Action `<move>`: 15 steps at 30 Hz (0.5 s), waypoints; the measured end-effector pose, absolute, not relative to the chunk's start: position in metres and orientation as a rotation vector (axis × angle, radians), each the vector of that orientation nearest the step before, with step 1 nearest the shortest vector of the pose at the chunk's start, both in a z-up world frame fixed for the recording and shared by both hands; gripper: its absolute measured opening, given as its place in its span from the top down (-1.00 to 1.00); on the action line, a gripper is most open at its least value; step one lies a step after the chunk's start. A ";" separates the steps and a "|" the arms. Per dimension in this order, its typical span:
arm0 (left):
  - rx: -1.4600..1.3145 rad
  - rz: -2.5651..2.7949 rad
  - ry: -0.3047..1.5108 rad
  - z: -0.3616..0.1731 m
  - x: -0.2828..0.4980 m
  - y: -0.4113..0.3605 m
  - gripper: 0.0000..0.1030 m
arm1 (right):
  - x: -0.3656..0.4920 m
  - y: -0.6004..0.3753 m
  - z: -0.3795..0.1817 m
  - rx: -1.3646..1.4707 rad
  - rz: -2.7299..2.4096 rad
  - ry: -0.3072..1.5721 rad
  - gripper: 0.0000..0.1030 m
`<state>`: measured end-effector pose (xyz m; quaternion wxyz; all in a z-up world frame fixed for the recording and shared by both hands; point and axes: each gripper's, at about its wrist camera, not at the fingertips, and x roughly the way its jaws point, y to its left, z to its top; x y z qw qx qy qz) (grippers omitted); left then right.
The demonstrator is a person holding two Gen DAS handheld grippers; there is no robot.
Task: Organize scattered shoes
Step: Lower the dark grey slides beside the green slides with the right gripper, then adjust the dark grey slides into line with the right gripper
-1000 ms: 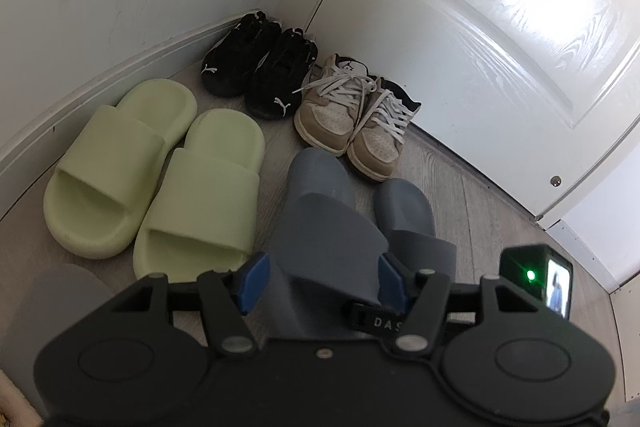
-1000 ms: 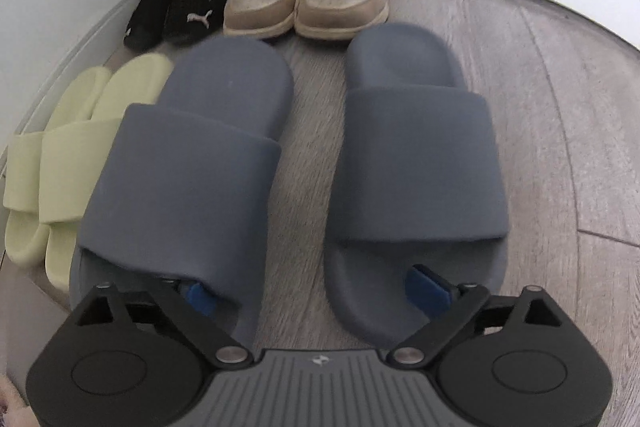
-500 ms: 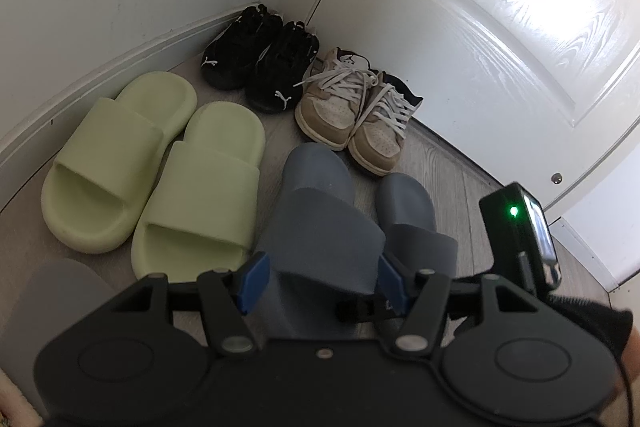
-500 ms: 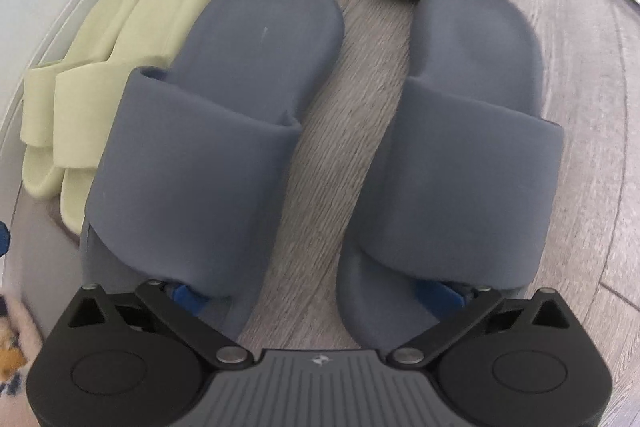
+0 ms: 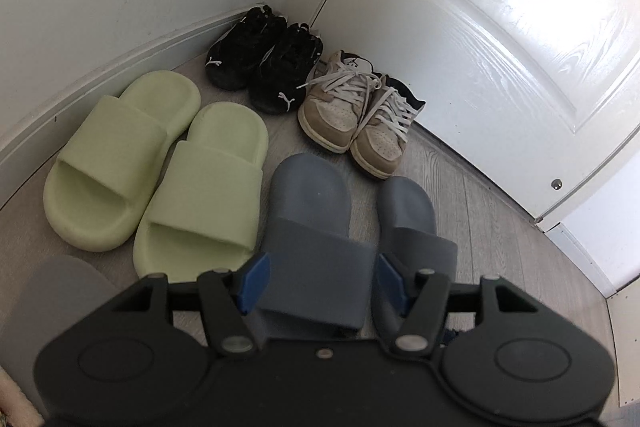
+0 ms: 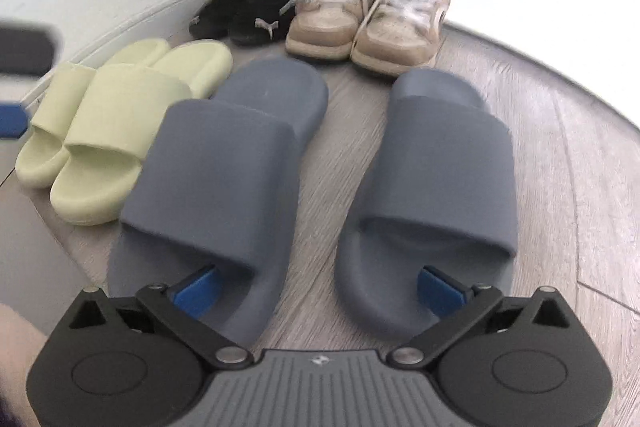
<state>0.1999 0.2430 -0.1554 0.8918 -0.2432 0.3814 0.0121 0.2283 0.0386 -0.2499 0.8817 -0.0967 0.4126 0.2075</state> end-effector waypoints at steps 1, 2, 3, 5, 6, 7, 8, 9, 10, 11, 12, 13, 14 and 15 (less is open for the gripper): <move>-0.506 0.025 0.792 -0.156 0.200 0.243 -0.18 | 0.225 0.040 -0.251 -0.207 0.430 0.847 -1.00; -0.506 0.025 0.792 -0.156 0.199 0.243 -0.18 | 0.221 0.039 -0.250 -0.216 0.431 0.829 -1.00; -0.507 0.025 0.792 -0.156 0.199 0.243 -0.18 | 0.217 0.036 -0.247 -0.229 0.435 0.809 -1.00; -0.509 0.024 0.791 -0.156 0.199 0.243 -0.18 | 0.217 0.030 -0.248 -0.216 0.433 0.793 -0.98; -0.511 0.024 0.791 -0.156 0.199 0.243 -0.18 | 0.218 0.028 -0.250 -0.205 0.431 0.788 -0.97; -0.512 0.023 0.791 -0.156 0.199 0.243 -0.18 | 0.220 0.023 -0.250 -0.183 0.429 0.791 -0.93; -0.513 0.022 0.791 -0.156 0.199 0.243 -0.18 | 0.222 0.022 -0.252 -0.171 0.427 0.798 -0.89; -0.513 0.022 0.790 -0.156 0.199 0.244 -0.18 | 0.224 0.023 -0.254 -0.179 0.424 0.804 -0.83; -0.514 0.021 0.790 -0.156 0.199 0.244 -0.18 | 0.225 0.027 -0.255 -0.192 0.422 0.803 -0.83; -0.514 0.021 0.791 -0.156 0.200 0.244 -0.18 | 0.225 0.031 -0.256 -0.204 0.420 0.797 -0.83; -0.515 0.021 0.792 -0.157 0.200 0.245 -0.18 | 0.223 0.040 -0.253 -0.223 0.387 0.777 -0.82; -0.517 0.022 0.792 -0.157 0.200 0.245 -0.18 | 0.221 0.051 -0.250 -0.240 0.343 0.753 -0.82; -0.519 0.023 0.793 -0.157 0.200 0.245 -0.18 | 0.220 0.060 -0.248 -0.254 0.312 0.736 -0.82; -0.522 0.024 0.793 -0.157 0.200 0.245 -0.18 | 0.220 0.068 -0.247 -0.268 0.291 0.731 -0.82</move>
